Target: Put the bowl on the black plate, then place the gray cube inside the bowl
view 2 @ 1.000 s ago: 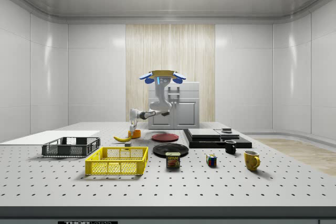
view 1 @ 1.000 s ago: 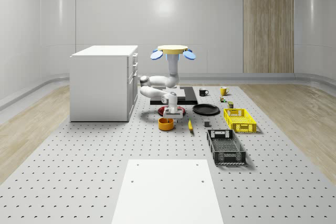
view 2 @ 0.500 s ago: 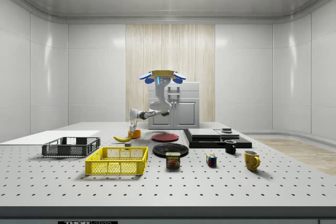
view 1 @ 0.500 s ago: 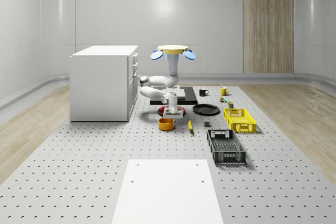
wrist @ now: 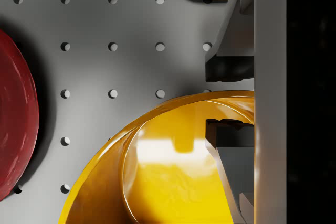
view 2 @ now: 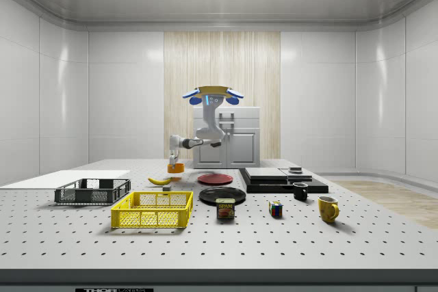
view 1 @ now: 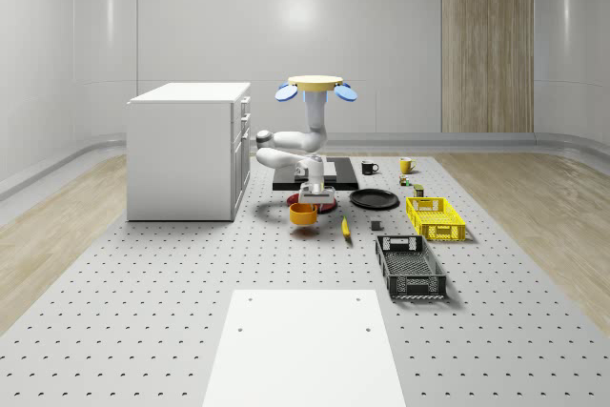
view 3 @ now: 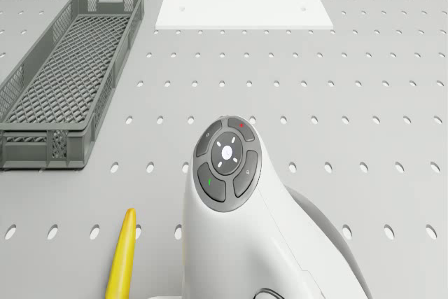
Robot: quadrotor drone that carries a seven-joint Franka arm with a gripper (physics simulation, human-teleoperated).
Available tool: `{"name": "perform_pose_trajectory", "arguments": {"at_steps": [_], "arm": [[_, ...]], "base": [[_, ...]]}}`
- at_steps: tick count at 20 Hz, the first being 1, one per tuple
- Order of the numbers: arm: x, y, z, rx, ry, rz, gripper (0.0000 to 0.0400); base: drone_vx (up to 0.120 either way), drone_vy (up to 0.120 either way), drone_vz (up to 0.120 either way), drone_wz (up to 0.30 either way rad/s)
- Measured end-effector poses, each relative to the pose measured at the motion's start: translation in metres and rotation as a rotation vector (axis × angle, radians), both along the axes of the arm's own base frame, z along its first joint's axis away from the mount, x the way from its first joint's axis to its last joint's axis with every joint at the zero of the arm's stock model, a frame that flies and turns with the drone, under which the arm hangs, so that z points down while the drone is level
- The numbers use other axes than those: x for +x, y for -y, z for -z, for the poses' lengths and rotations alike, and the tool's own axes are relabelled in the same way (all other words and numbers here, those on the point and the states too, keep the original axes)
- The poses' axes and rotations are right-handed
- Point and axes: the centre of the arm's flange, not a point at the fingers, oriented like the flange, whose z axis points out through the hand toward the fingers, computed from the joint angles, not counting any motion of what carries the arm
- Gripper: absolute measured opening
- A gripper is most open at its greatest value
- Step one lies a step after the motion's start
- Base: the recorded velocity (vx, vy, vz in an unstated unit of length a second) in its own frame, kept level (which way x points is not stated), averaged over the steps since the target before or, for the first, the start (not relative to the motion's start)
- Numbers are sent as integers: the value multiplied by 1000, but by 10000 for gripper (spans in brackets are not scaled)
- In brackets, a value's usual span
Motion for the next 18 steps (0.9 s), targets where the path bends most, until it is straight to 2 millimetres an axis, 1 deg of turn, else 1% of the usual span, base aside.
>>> {"name": "perform_pose_trajectory", "arguments": {"at_steps": [2,5,8,18], "arm": [[0,0,2,0,0,0,101],[0,0,3,0,0,0,101],[0,0,4,0,0,0,100],[0,0,4,0,0,0,100]], "base": [[-120,120,120,0],[-120,120,13,0],[-120,120,107,0],[-120,120,0,0]]}}
